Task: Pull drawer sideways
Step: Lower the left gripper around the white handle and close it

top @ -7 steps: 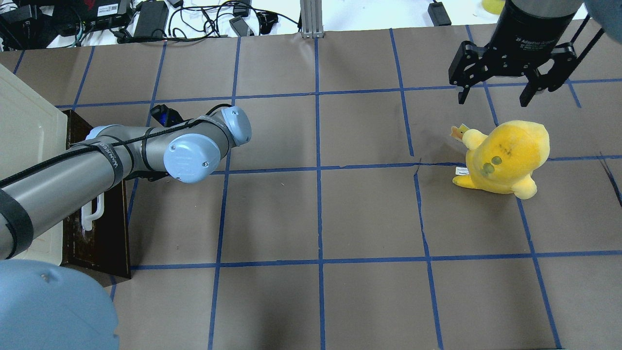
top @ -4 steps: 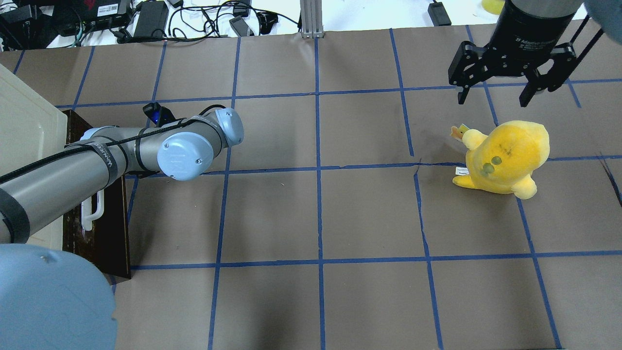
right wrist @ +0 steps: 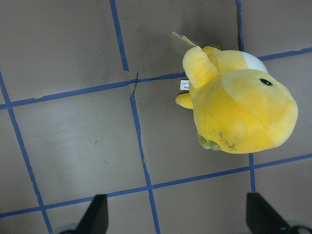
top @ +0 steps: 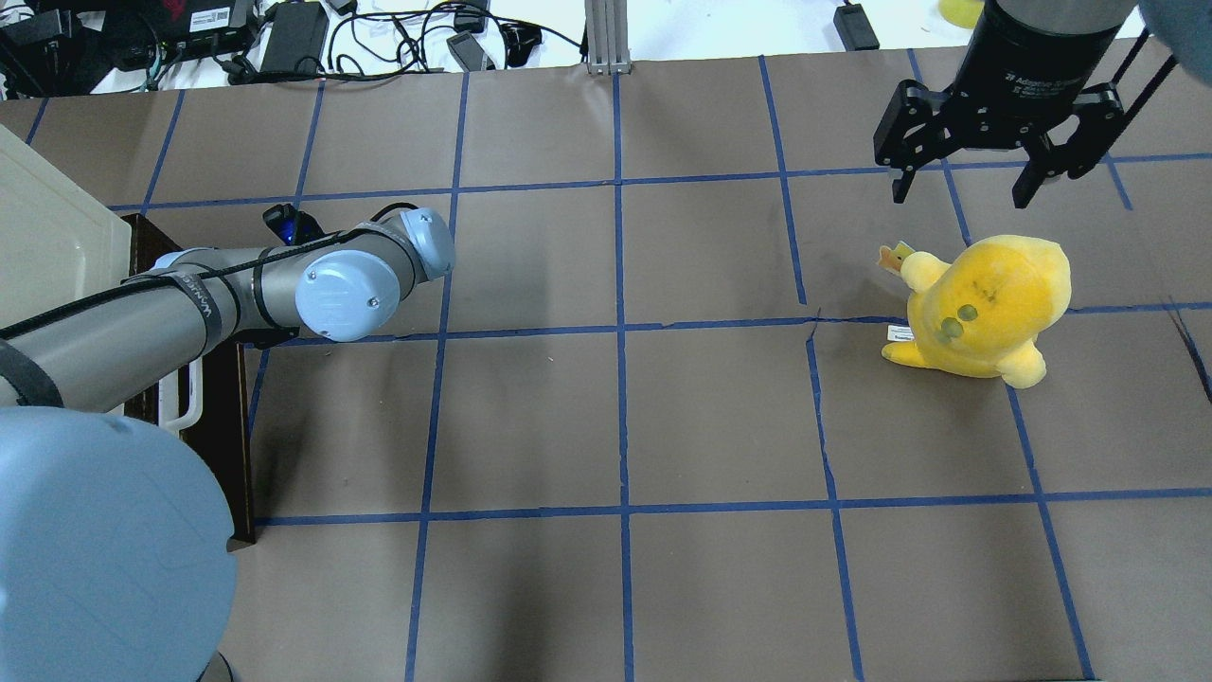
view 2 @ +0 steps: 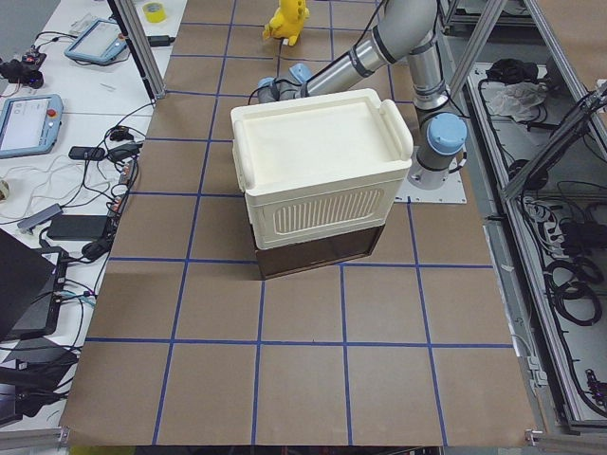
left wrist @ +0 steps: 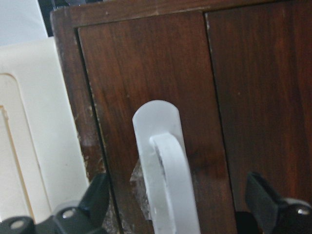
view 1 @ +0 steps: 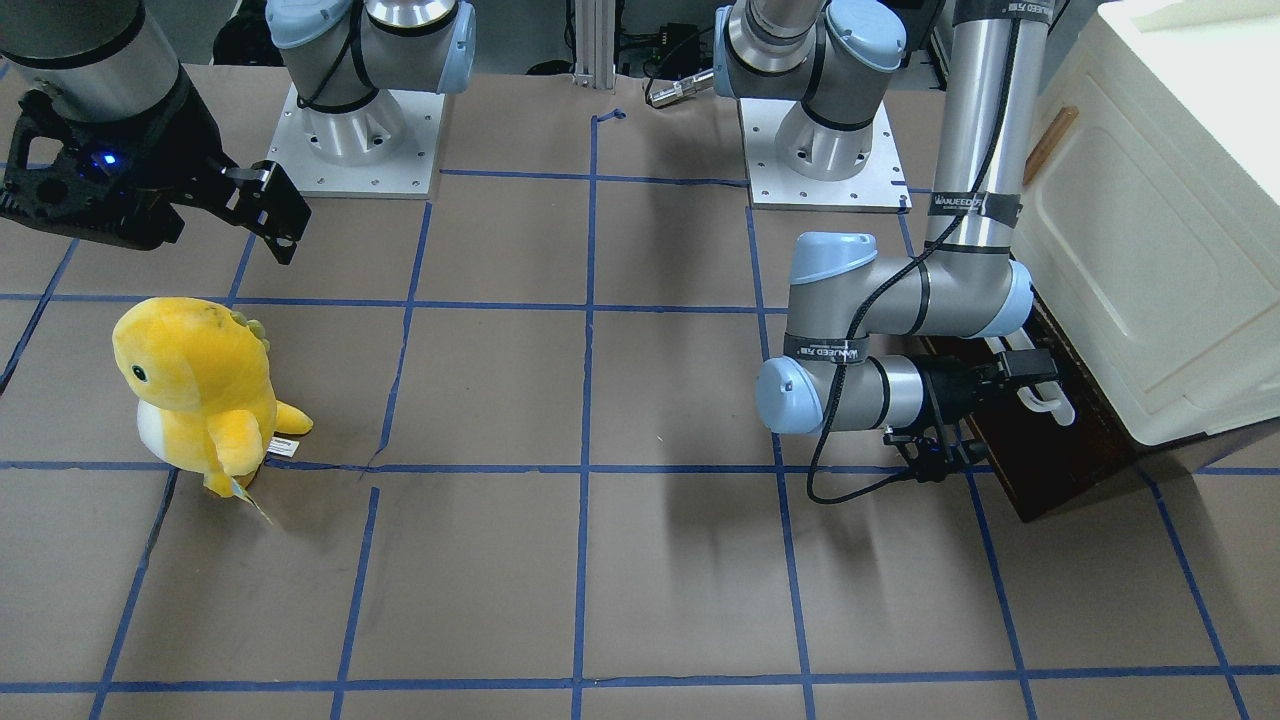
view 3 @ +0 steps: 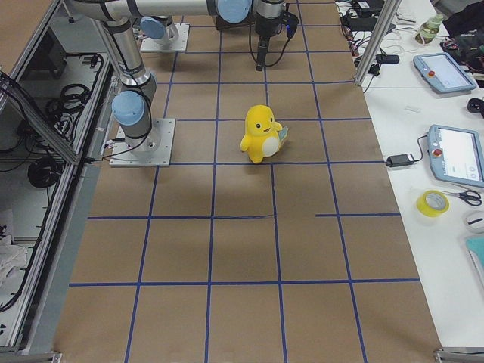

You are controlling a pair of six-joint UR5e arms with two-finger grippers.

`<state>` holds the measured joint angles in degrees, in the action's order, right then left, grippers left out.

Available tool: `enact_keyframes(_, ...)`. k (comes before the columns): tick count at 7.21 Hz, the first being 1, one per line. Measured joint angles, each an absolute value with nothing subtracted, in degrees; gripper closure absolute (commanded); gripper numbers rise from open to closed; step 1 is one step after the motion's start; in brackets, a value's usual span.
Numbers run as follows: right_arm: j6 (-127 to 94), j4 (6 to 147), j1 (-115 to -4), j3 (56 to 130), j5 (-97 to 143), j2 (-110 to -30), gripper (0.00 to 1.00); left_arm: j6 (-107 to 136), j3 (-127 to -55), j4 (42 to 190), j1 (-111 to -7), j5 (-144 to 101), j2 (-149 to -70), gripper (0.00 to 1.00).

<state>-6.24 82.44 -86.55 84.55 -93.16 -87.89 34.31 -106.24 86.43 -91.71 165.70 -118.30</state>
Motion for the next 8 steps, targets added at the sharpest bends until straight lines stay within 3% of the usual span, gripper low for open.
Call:
enact_keyframes(3,-6.24,82.44,-86.56,84.55,-93.16,-87.89,0.00,34.75,-106.10,86.42,-94.21,165.65,-117.14,0.29)
enact_keyframes(8,-6.24,82.44,-86.57,84.55,-93.16,-87.89,0.00,38.19,-107.13,87.11,-94.14,165.24,-116.52,0.32)
